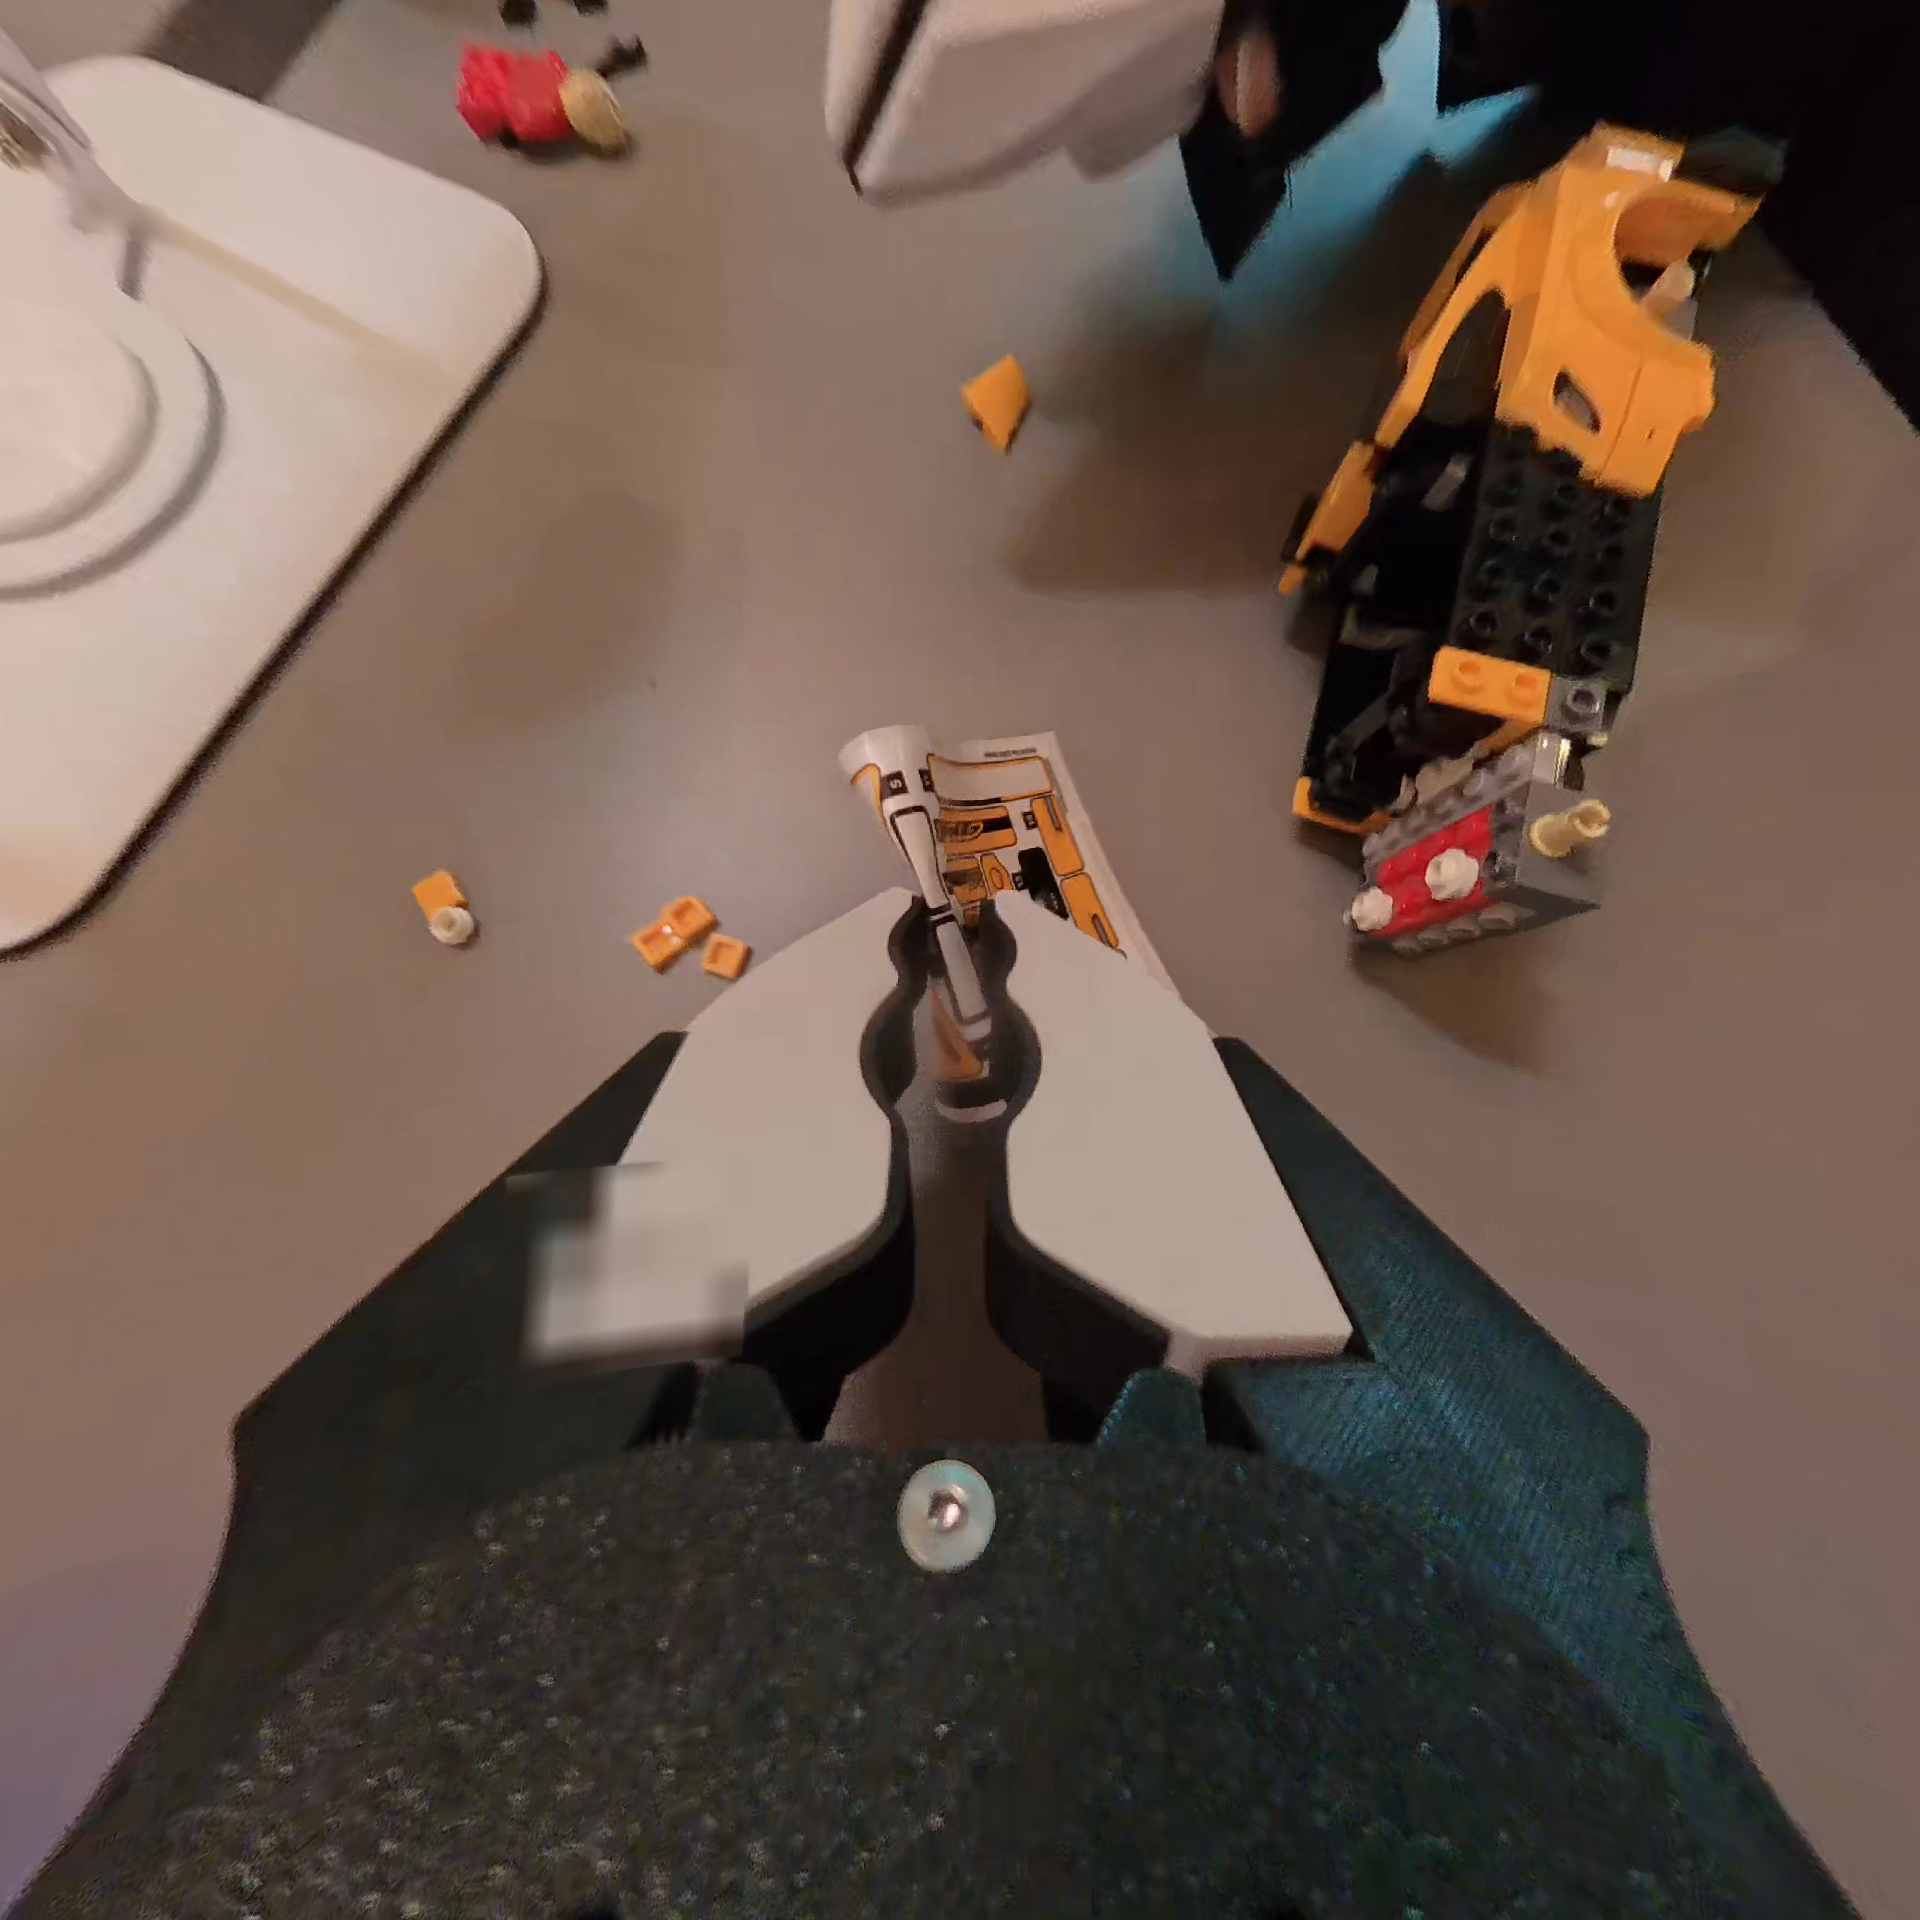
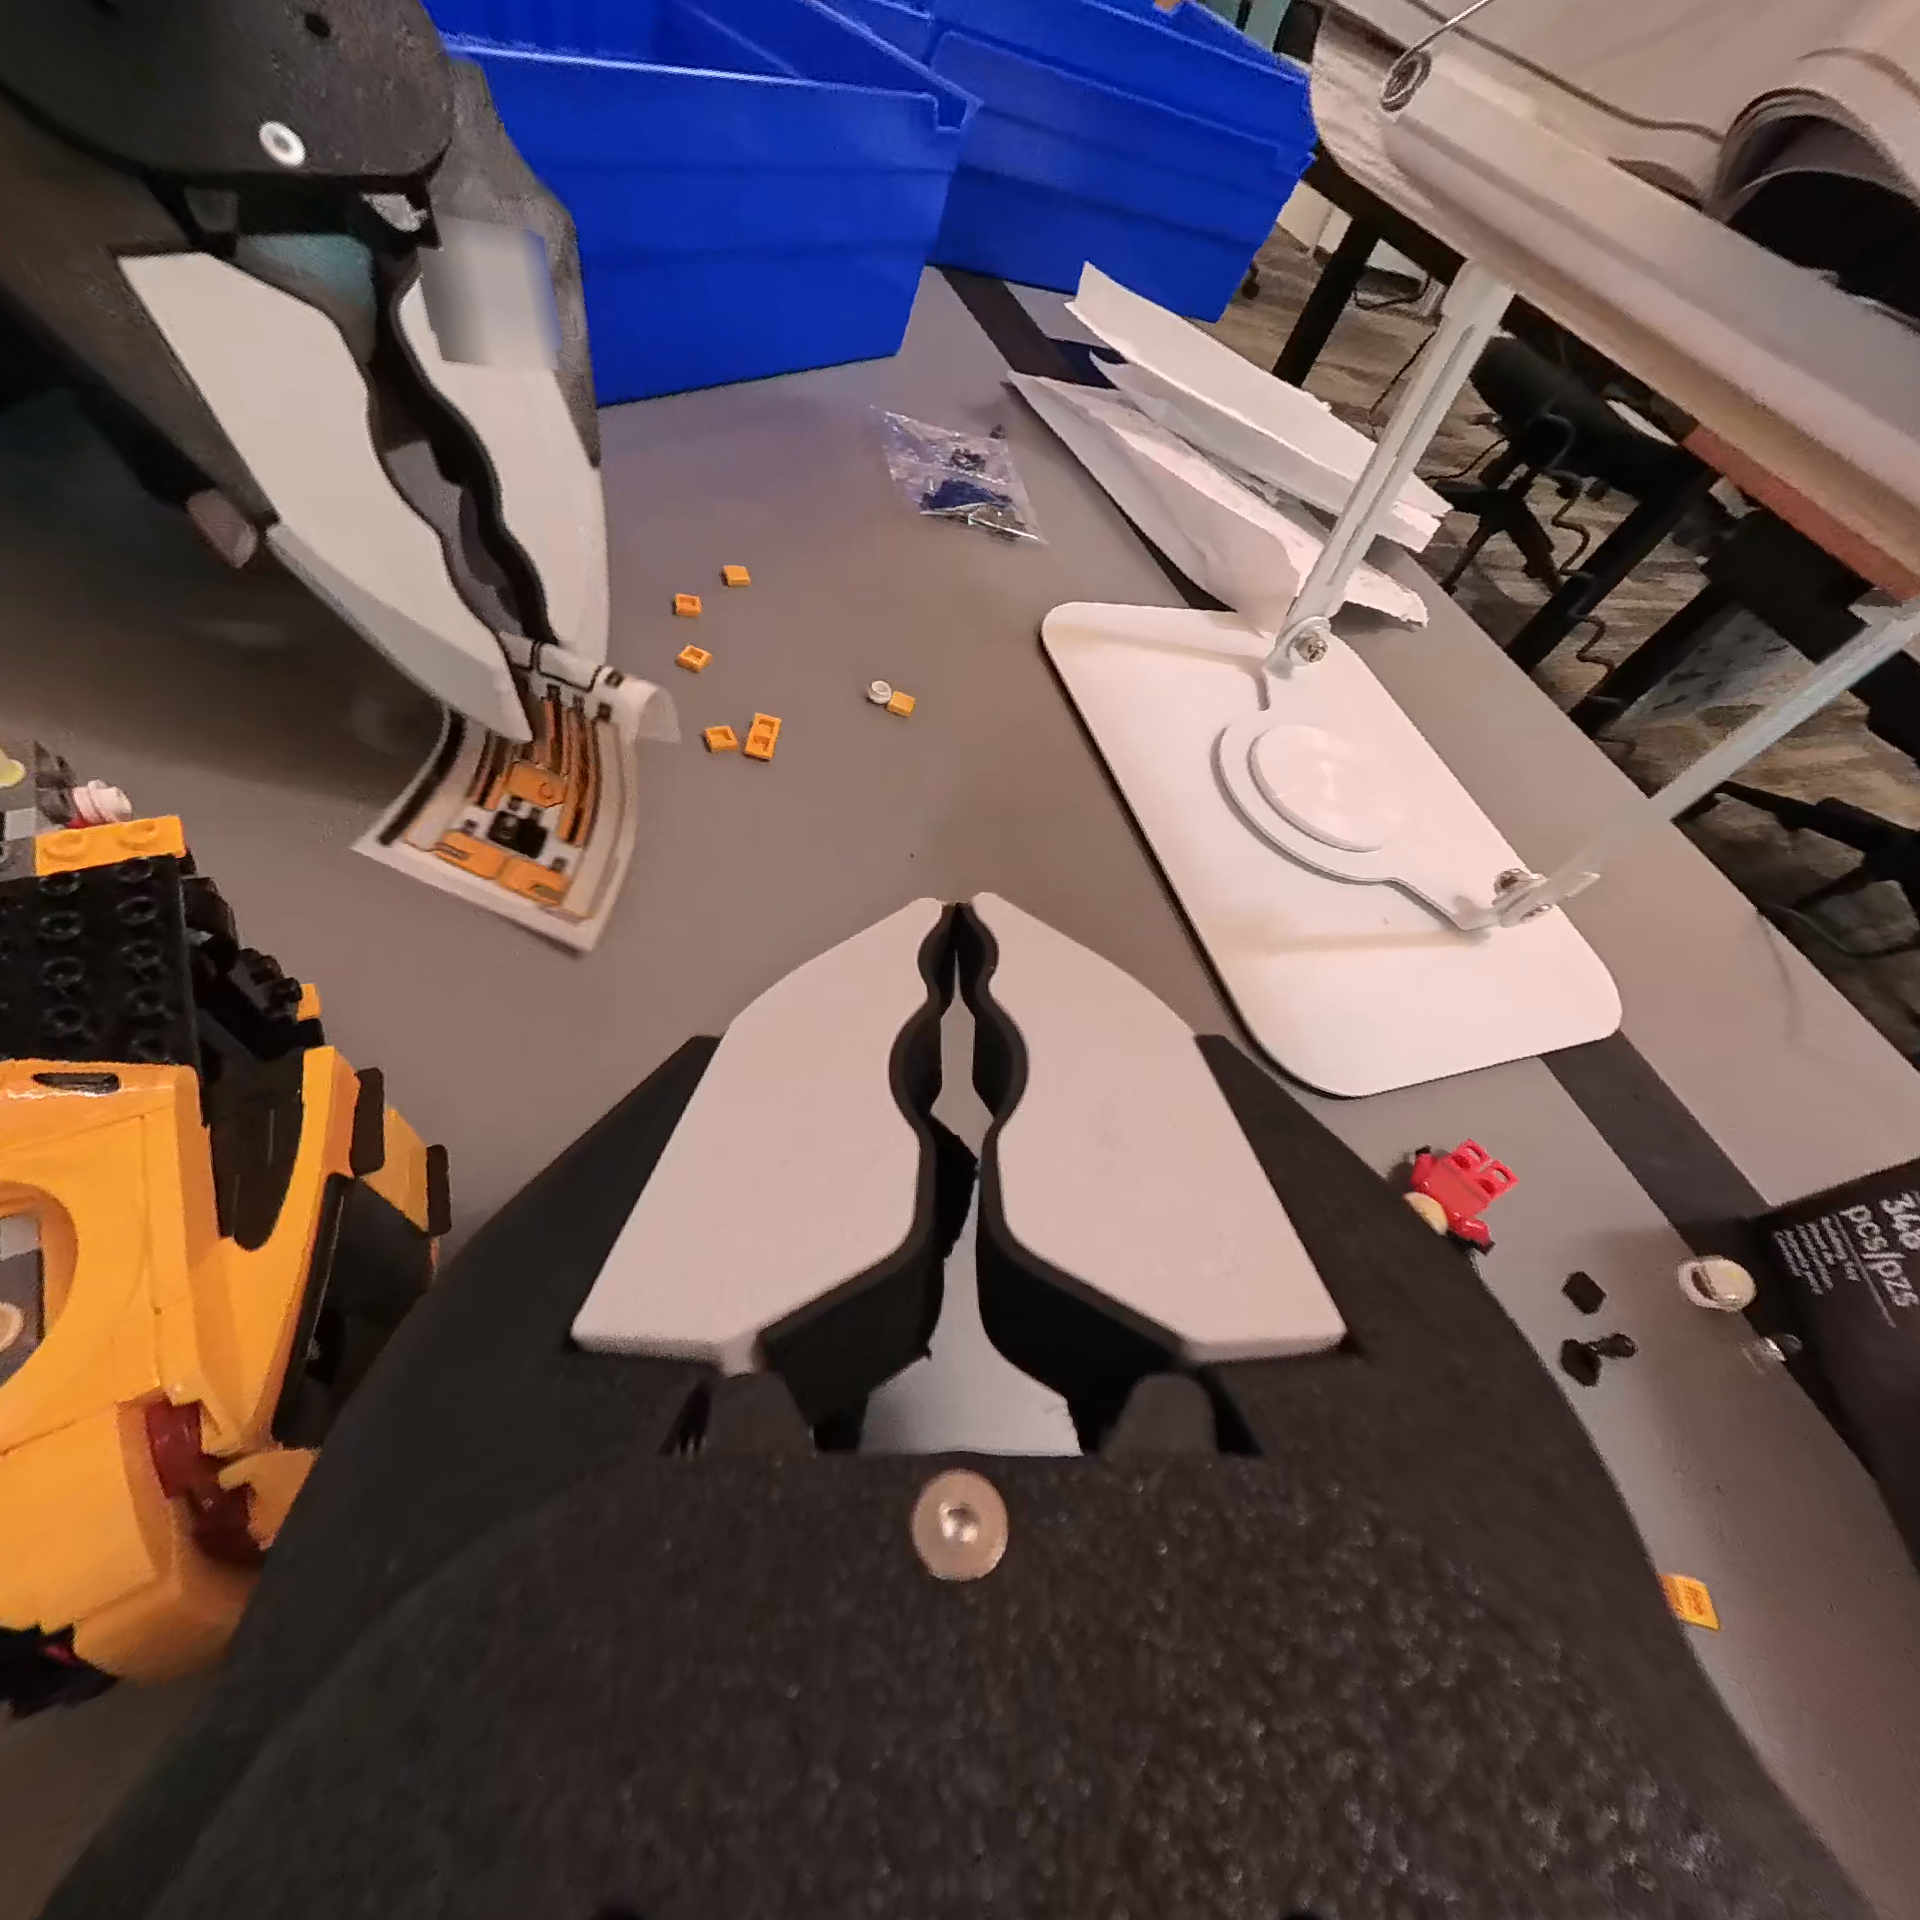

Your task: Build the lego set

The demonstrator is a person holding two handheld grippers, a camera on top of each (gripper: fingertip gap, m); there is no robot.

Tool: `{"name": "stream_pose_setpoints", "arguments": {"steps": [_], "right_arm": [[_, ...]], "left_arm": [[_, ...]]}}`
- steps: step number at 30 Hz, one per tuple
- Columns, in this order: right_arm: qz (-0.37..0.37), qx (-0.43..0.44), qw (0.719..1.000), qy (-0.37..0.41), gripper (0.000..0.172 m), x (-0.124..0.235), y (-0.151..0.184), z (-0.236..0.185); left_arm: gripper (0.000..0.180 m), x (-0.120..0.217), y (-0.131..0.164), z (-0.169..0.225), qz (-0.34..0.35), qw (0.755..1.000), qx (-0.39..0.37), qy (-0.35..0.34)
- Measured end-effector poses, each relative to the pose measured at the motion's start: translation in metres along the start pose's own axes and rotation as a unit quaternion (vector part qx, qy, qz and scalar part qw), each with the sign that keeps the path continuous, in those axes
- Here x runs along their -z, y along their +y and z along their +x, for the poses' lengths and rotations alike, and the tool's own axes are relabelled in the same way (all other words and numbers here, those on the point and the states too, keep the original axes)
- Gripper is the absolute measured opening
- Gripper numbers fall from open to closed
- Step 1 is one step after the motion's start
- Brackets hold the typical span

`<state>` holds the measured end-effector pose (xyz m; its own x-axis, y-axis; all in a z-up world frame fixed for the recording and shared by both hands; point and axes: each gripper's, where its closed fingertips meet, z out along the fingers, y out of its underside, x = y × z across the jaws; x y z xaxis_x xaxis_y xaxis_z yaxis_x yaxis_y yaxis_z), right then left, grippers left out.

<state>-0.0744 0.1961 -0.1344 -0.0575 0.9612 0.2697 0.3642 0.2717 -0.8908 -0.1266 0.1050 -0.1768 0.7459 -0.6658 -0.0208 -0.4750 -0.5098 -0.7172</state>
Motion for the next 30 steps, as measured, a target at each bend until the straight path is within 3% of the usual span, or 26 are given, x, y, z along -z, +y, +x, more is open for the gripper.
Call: {"name": "stream_pose_setpoints", "arguments": {"steps": [7, 12, 16, 20, 22, 27, 30], "right_arm": [[0.038, -0.044, 0.996, -0.072, 0.003, 0.004, -0.016, -0.02], [0.043, -0.05, 0.994, -0.083, 0.019, 0.004, -0.024, -0.024], [0.05, -0.079, 0.99, -0.108, 0.022, 0.005, -0.025, -0.028], [0.036, -0.09, 0.985, -0.14, 0.015, 0.003, -0.018, -0.036], [0.035, -0.084, 0.984, -0.151, 0.001, 0.003, -0.017, -0.041], [0.057, -0.089, 0.978, -0.178, 0.0, 0.009, -0.028, -0.049], [0.075, -0.111, 0.973, -0.187, 0.0, 0.013, -0.033, -0.047]], "left_arm": [[0.008, 0.006, -0.036, -0.013, 0.117, 0.993, 0.014, -0.024], [0.009, 0.008, -0.067, -0.018, 0.151, 0.987, -0.051, -0.025], [0.009, 0.005, -0.084, -0.013, 0.153, 0.982, -0.106, -0.013], [0.009, 0.002, -0.086, -0.007, 0.182, 0.975, -0.125, -0.011], [0.01, 0.001, -0.082, -0.003, 0.192, 0.974, -0.124, -0.005], [0.018, 0.01, -0.086, -0.005, 0.234, 0.968, -0.091, -0.004], [0.014, 0.017, -0.09, -0.007, 0.259, 0.964, -0.06, 0.012]]}}
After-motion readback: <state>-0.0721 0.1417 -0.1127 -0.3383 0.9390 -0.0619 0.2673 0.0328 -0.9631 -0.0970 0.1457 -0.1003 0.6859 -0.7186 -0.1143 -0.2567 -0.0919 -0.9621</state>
